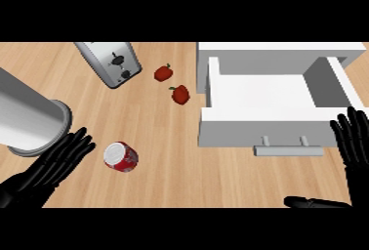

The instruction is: Pick up the can, place it into the drawer and close the drawer

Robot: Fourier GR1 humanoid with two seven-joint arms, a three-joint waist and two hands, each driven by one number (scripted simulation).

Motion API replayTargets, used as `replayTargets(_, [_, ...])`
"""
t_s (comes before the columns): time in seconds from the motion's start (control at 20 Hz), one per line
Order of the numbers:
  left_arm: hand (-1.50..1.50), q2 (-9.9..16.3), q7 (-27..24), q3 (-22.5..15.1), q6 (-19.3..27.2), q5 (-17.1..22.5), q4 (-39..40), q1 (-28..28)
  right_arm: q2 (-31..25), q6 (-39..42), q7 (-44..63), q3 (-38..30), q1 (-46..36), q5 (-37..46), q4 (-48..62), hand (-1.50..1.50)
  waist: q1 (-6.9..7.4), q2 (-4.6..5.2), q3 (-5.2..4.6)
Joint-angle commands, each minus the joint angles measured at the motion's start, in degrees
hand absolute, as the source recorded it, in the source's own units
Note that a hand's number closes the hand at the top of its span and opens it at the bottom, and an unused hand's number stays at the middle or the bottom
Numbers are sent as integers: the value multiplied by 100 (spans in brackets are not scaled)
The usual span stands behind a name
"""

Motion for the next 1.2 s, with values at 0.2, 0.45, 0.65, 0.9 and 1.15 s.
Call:
replayTargets(0.2, [-150, -360, -63, 110, 23, -535, 679, -473, -57, 312, -83, -372, 283, -268, -151, -150, -19, 3, -1])
replayTargets(0.45, [-150, -517, -167, 24, -74, -805, 1061, -680, 47, 251, -119, -407, -28, -222, 64, -150, -13, 5, -2])
replayTargets(0.65, [-150, -580, -779, 214, -398, -913, 1725, -673, -99, 521, -263, -609, 120, -251, 140, -150, -13, 4, -2])
replayTargets(0.9, [-150, -665, -1043, 151, -427, -1316, 1669, -411, 39, 598, -94, -612, 189, -340, -2, -150, 2, 1, -1])
replayTargets(1.15, [-150, -859, -1524, 165, -225, -1811, 2832, -1022, 242, 796, -665, -537, 688, -190, 29, -150, -31, 4, -1])
